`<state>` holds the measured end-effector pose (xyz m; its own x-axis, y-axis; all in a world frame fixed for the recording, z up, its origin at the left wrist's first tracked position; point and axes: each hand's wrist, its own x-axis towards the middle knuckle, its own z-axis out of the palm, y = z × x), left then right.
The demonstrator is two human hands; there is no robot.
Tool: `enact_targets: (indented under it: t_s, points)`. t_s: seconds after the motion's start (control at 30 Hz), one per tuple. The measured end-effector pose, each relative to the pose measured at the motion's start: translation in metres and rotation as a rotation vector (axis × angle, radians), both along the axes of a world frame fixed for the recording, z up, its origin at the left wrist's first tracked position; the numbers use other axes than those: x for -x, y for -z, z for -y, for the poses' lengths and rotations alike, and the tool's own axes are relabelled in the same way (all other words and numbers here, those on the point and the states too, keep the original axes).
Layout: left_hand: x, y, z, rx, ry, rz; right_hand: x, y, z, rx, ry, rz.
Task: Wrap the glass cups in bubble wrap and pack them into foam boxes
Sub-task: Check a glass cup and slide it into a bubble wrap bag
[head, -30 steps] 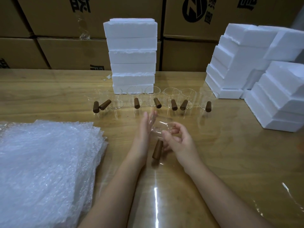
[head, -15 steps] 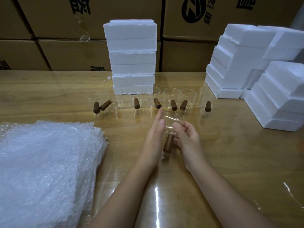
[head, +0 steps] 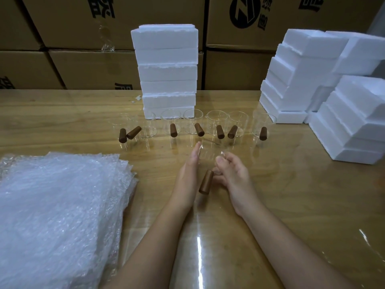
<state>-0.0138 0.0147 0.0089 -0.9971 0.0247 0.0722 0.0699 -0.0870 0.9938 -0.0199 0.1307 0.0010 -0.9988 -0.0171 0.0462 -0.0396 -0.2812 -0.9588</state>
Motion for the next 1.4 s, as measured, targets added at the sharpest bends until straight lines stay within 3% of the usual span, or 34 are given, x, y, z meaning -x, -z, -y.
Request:
enact_targets:
  t_s: [0.27, 0.63, 1.07, 1.27, 1.4]
  points:
    - [0.005, -0.013, 0.014, -0.18, -0.018, 0.101, -0.007, 0.0, 0.005, -0.316, -0.086, -0.046]
    - [0.002, -0.018, 0.008, -0.029, -0.027, 0.044, 0.0, 0.007, 0.005, -0.322, -0.028, -0.028]
    - [-0.006, -0.019, -0.006, 0.192, 0.031, -0.144, 0.008, 0.009, -0.002, -0.156, 0.112, 0.09]
    - [-0.015, -0.012, -0.016, 0.322, 0.083, -0.269, 0.01, 0.003, -0.006, 0.132, 0.138, 0.094]
    - [-0.014, -0.008, -0.012, 0.374, 0.06, -0.348, 0.007, 0.001, -0.009, 0.204, 0.117, 0.054]
